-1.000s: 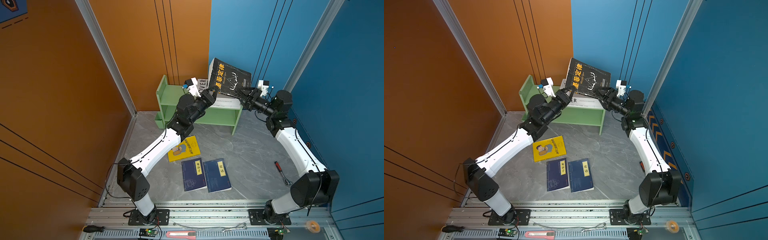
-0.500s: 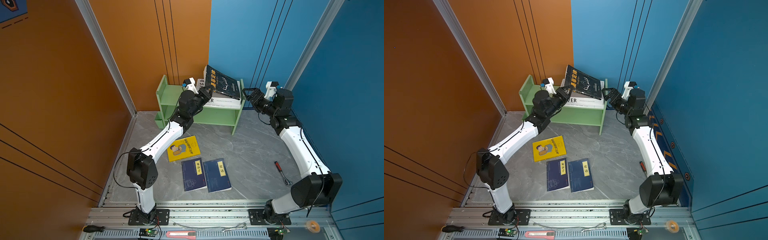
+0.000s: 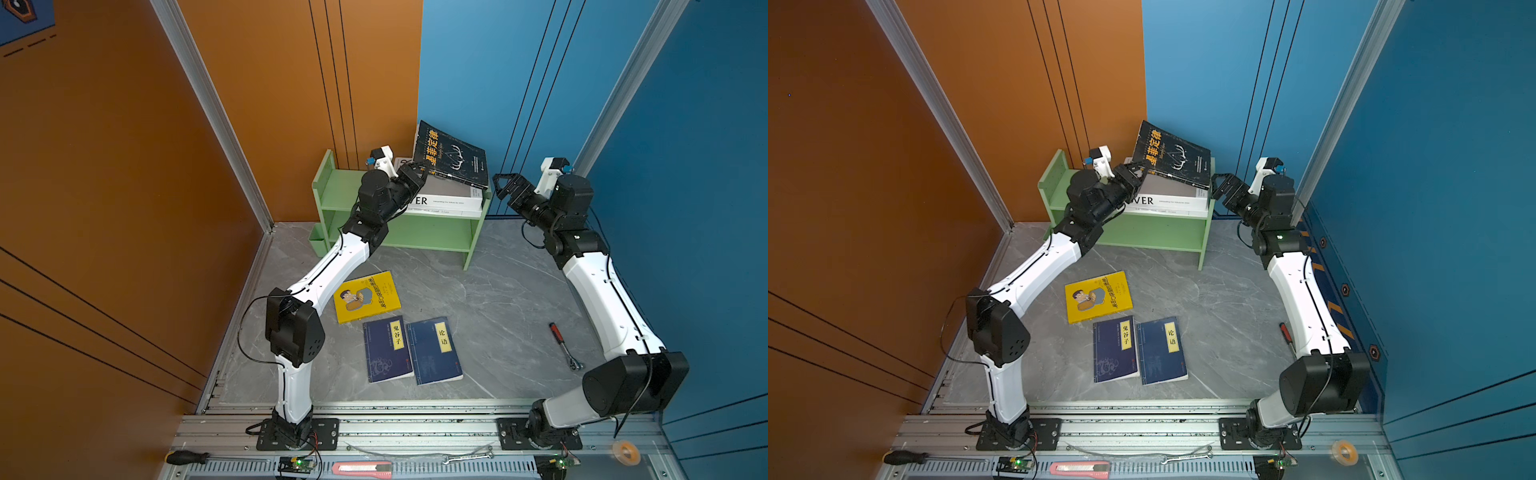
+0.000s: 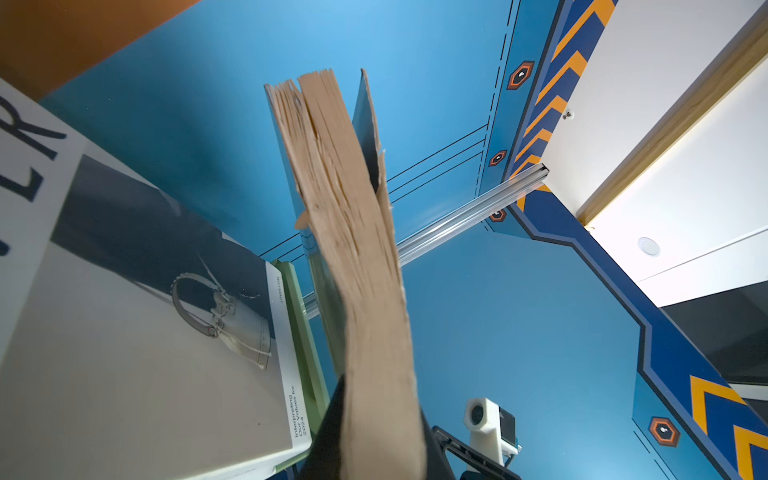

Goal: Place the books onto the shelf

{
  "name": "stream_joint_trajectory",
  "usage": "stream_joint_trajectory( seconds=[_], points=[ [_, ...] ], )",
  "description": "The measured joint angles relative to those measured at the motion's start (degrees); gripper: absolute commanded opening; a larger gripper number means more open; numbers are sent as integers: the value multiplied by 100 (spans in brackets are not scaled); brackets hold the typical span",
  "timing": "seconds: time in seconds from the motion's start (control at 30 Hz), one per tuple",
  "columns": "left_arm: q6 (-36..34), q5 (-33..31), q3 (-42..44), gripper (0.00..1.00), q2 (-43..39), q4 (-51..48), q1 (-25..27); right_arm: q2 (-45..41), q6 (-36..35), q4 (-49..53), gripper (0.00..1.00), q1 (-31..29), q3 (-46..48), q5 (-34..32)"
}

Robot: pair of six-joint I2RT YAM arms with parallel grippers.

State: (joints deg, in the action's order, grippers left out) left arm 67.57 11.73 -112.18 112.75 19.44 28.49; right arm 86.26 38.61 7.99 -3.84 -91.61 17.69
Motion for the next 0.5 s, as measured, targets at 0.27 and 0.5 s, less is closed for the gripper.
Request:
stream_joint_trajectory(
  seconds=[0.27, 0.5],
  points=[
    [111, 149, -269, 0, 284, -175, -74, 114, -138, -4, 100, -101, -83, -186],
    [111, 205, -492, 0, 476, -380, -87, 407, -179, -2, 100, -219, -205, -302]
  ],
)
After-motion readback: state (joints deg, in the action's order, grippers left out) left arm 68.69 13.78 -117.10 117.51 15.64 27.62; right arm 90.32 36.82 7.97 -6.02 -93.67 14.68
